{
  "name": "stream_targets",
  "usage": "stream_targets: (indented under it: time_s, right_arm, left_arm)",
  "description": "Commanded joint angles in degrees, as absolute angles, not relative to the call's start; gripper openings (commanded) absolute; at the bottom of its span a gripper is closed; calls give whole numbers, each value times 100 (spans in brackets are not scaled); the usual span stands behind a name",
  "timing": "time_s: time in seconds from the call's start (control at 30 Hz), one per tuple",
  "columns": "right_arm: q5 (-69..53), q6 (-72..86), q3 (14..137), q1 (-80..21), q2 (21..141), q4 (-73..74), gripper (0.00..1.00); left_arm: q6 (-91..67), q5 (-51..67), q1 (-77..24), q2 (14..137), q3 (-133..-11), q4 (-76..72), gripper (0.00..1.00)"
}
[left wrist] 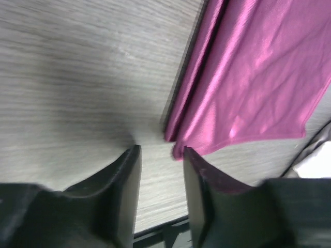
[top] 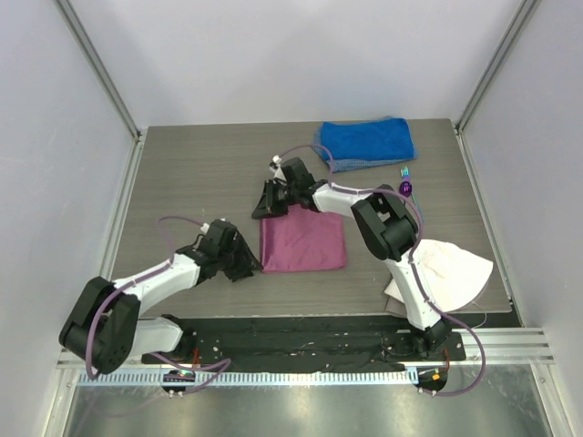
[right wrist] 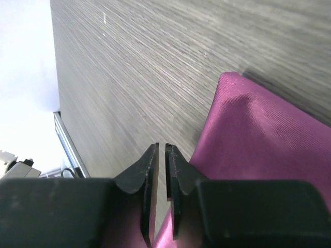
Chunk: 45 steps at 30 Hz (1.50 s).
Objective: Fold the napkin into a case and place the utensils inside
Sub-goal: Smooth out the square-folded napkin at the center of the board.
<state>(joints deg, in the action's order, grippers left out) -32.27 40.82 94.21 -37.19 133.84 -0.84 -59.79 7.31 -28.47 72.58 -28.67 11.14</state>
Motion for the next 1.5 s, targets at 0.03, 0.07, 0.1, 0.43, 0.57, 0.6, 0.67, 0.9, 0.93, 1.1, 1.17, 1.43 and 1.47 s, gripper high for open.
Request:
stream_targets:
  time_s: [0.03, 0.07, 0.1, 0.43, 0.57, 0.6, 0.67, 0.9, 0.93, 1.1, 1.17, 1.43, 1.47]
  right_arm:
    - [-3270, 3964, 9370, -3490, 12420, 113, 26]
    - [-3270, 3929, 9291, -3437, 12367, 140, 28]
    - [-3270, 3877, 9255, -3419, 12331, 175, 31]
    - [-3393, 3858, 9298, -3331, 12594, 229, 23]
    - [-3428, 3920, 9430, -3331, 12910, 159, 18]
    - [-3445, 3963, 9457, -3331, 12981, 123, 17]
    - [-3498, 4025, 9615, -3331, 13226, 106, 14]
    - [-3481, 4078, 10344, -3340, 13938, 333, 12]
    - [-3463, 4078, 10475, -3331, 13948, 386, 12]
    - [-3183, 3903, 10363, -3340, 13475, 746, 20]
    - [-3024, 3789, 10205, -3340, 12966, 1019, 27]
    - [-1296, 3094, 8211, -3287, 10751, 2195, 54]
    - [-1135, 3111, 7965, -3252, 10375, 2276, 55]
  left_arm:
    - [-5784, 448, -2804, 6829, -3225, 1784, 51]
    - [-5679, 483, -2769, 6864, -3426, 1828, 52]
    - [-5634, 527, -2742, 7038, -3523, 1828, 52]
    - [-5397, 1195, -2479, 8576, -4218, 1161, 52]
    - [-5265, 1248, -2303, 8877, -4271, 1151, 45]
    - [-5186, 1239, -2224, 8886, -4228, 1143, 40]
    - [-5124, 1222, -2154, 8894, -4175, 1116, 35]
    - [-5115, 1661, -2109, 9184, -3982, 668, 15]
    - [-5107, 1679, -2109, 9193, -3921, 624, 14]
    - [-4913, 1644, -2109, 8817, -3780, 747, 21]
    - [-4887, 1626, -2109, 8623, -3701, 869, 29]
    - [-5089, 1863, -2180, 7797, -3279, 897, 45]
    - [-5098, 1898, -2188, 7779, -3244, 870, 46]
